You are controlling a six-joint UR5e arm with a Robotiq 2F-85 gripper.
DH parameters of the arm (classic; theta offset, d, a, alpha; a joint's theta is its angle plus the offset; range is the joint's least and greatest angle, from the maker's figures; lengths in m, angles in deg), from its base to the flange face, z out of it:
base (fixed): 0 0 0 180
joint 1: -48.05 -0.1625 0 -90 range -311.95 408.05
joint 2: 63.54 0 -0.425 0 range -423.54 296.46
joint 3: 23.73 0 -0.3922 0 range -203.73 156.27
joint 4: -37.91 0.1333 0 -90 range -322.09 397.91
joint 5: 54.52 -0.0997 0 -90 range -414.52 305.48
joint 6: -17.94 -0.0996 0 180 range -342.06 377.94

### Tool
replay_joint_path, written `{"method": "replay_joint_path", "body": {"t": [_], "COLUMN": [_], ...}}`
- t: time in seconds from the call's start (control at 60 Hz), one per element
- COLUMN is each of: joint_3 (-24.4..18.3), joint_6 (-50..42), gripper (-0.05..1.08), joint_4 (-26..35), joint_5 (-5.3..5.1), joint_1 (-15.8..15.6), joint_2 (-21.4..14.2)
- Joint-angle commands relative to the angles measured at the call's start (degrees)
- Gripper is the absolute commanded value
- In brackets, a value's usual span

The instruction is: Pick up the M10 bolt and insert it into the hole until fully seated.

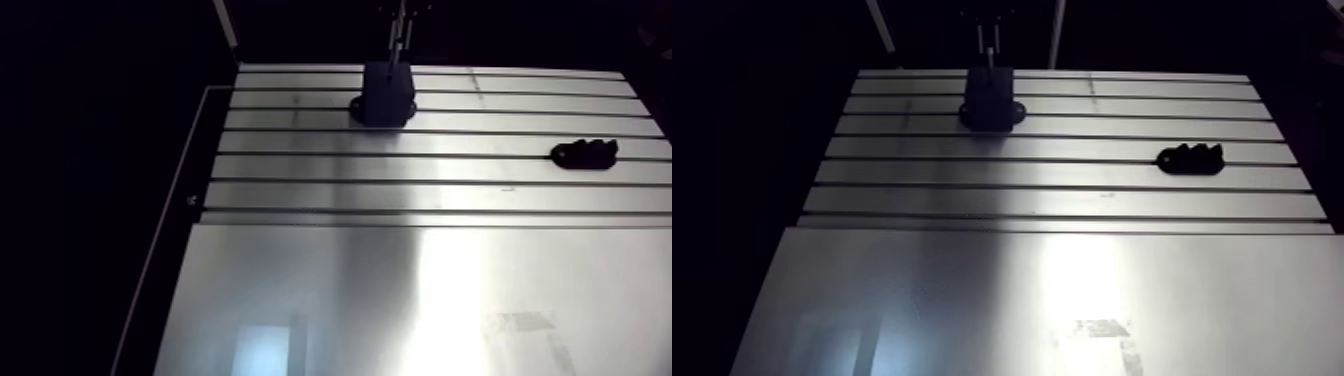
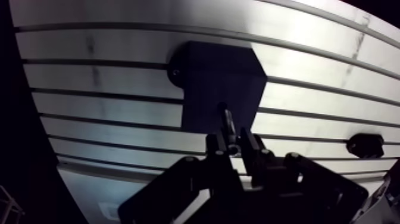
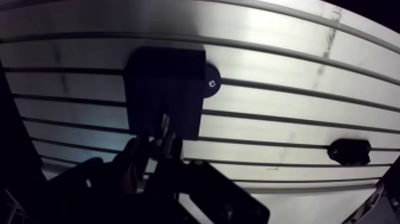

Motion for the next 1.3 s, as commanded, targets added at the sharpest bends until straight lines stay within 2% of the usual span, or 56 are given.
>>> {"method": "replay_joint_path", "body": {"t": [0.017, 1.3], "joint_3": [-0.05, 0.03], "joint_6": [0.0, 0.0], "gripper": [1.08, 1.08], "joint_4": [0.0, -0.09], "joint_5": [-0.01, -0.01], "joint_1": [0.04, -0.14], "joint_2": [0.37, 0.98]}}
